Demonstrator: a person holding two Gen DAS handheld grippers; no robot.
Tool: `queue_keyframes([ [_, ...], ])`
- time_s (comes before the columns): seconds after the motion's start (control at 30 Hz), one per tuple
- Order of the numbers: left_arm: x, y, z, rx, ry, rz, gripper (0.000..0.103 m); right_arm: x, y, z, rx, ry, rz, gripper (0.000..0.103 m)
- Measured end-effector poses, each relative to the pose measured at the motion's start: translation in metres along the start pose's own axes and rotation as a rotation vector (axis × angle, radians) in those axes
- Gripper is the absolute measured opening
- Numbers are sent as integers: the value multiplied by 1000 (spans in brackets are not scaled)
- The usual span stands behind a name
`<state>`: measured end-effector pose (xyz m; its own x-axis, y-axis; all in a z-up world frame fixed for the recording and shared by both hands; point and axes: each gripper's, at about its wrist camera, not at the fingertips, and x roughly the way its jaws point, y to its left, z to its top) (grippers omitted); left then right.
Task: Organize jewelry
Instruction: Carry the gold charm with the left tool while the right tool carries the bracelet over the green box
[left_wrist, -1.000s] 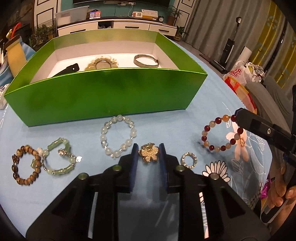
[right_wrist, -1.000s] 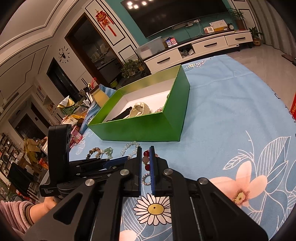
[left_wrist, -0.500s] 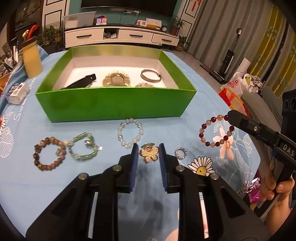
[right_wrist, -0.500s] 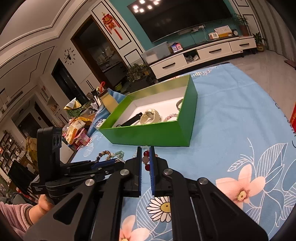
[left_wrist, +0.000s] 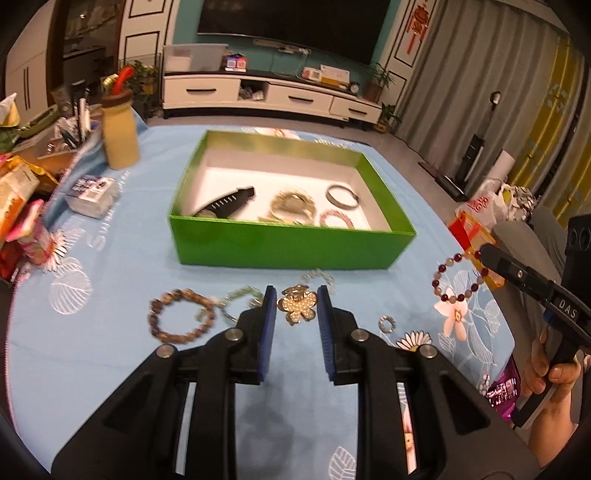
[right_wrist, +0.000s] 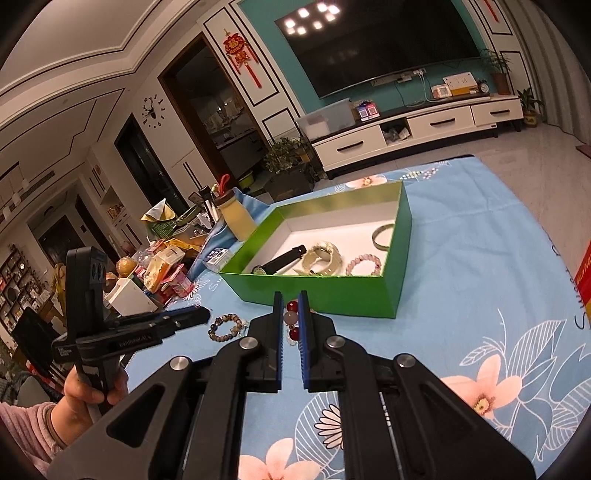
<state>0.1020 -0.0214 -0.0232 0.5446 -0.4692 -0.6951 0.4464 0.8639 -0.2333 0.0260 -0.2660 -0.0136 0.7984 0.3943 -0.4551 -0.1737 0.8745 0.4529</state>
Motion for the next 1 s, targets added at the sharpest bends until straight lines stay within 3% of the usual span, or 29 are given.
queue_keyframes([
  [0.43,-5,-4,30,32,-44,4,22,11,14,20,-28,-15,17,7],
  [0.73,11,-13,52,52,-46,-38,22,19,9,38,-4,-40,9,7],
  [1.0,35,-8,67,45,-22,-19,22,30,0,59,11,-83,-4,7],
])
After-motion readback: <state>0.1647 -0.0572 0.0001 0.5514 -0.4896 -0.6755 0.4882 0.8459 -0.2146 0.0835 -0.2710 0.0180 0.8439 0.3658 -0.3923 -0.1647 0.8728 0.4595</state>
